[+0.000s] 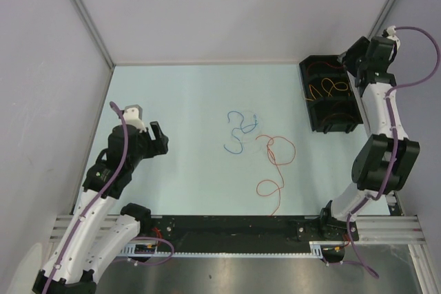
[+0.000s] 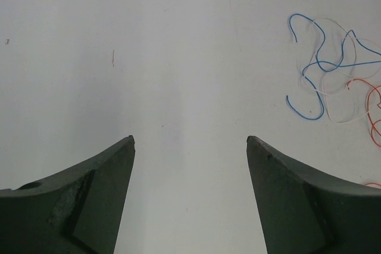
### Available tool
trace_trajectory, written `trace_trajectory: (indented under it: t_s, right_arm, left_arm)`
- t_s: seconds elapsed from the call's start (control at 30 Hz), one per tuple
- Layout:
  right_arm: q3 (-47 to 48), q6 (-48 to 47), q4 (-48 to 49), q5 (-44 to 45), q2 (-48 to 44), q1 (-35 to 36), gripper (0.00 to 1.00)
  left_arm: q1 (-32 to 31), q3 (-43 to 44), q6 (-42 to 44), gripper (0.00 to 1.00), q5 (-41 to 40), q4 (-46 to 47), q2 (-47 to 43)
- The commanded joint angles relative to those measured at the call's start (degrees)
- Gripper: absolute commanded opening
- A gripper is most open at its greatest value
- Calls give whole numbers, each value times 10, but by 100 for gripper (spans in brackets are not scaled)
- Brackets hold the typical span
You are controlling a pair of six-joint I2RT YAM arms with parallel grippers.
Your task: Untangle the cables
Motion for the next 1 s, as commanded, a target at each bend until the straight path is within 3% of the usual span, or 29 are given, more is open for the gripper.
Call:
trace_trajectory:
  t_s: [0.0, 0.23, 0.4, 0.53, 0.73, 0.97]
  right_arm:
    - [-57, 7, -24, 14, -81, 50, 65]
    - [-102, -40, -75, 77, -138, 192, 67]
    - [-178, -36, -95, 59, -182, 250, 68]
    - [-265, -10, -96, 28, -237, 250, 72]
    - [-361, 17, -113, -16, -341, 249, 74]
    - [-396, 8, -160, -20, -420, 242, 76]
  left_arm:
    - [5, -4, 14, 79, 17, 22, 16]
    - [-29, -3, -28, 72, 47, 32, 66]
    - [-134, -14, -76, 71, 36, 110, 128]
    - [-205, -8, -65, 71, 52, 238, 217]
    - [-251, 68, -19, 71, 71, 344, 384]
    - [-282, 214, 45, 71, 65, 349, 576]
